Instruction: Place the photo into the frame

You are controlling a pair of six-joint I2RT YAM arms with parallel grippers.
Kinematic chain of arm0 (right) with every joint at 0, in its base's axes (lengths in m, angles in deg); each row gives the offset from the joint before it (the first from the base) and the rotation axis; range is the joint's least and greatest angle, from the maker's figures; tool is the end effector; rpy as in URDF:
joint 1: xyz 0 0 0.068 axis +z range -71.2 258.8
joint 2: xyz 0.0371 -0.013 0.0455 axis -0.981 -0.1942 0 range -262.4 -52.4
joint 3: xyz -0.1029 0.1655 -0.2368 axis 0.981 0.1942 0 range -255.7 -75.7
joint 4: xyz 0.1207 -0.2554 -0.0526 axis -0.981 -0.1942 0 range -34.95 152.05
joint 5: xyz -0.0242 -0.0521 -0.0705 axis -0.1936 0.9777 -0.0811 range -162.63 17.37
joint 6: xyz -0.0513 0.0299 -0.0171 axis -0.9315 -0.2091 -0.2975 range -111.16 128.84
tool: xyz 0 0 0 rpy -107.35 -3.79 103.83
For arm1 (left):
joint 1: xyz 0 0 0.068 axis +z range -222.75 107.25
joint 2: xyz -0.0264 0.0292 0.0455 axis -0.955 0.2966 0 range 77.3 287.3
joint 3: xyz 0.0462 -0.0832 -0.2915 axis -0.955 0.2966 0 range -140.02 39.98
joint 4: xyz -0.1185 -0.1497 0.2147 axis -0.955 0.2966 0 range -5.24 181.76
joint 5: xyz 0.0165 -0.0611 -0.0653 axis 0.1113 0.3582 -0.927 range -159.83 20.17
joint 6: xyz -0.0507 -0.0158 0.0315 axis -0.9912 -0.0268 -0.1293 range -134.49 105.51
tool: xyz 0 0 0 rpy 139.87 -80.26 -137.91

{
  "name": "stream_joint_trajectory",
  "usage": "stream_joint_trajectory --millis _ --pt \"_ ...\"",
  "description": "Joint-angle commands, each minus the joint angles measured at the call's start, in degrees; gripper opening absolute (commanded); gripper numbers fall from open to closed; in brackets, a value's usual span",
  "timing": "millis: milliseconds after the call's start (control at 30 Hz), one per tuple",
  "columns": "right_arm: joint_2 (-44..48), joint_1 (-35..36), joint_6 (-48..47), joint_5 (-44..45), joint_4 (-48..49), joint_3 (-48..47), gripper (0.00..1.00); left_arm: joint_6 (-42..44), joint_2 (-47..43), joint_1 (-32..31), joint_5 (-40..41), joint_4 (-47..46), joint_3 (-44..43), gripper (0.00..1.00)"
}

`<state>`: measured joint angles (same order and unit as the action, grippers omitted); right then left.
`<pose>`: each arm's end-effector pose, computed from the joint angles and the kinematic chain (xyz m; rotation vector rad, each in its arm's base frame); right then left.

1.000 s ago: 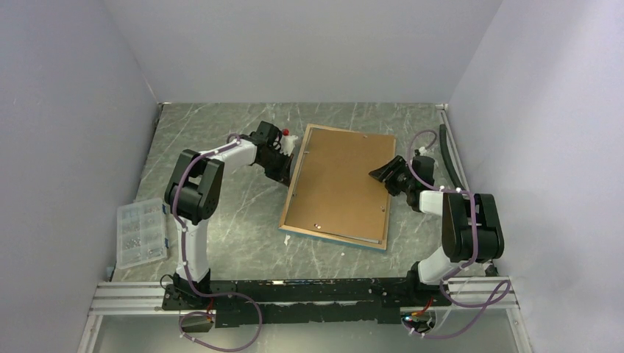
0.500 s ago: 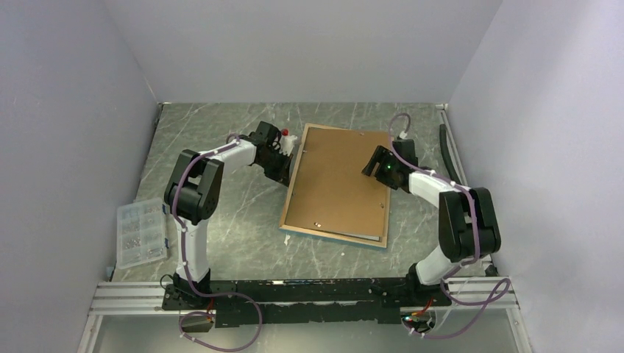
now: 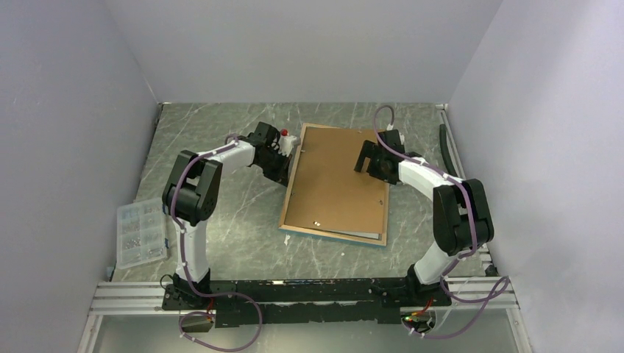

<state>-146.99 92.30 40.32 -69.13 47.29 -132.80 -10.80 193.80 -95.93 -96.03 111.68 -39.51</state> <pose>0.3608 0.0836 0.1979 0.4161 2.4636 0.2562 0.4128 -0.1993 0.1606 0.7639 2.5758 -0.7204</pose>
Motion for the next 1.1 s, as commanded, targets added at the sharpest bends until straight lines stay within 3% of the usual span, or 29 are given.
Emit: stream_joint_trajectory --millis 0,333,733,1067 --pt "1.22 1.09 -2.68 2.42 -5.74 -3.06 1.00 0.39 -3.04 -1.27 -1.29 -0.40 1.07 0.03" --pt "2.57 0.80 -6.18 7.05 -10.68 -3.30 1.00 0.40 -4.61 -1.25 -1.38 0.42 1.60 0.03" --pt "6.31 -4.83 -5.84 -5.87 -6.19 -1.64 1.00 0.23 -4.98 -1.12 -1.00 1.81 0.10 0.03" --pt "-0.63 -5.91 -4.17 -8.35 -2.47 -1.26 0.95 0.14 -4.17 -1.08 -0.65 1.15 -0.65 0.03"
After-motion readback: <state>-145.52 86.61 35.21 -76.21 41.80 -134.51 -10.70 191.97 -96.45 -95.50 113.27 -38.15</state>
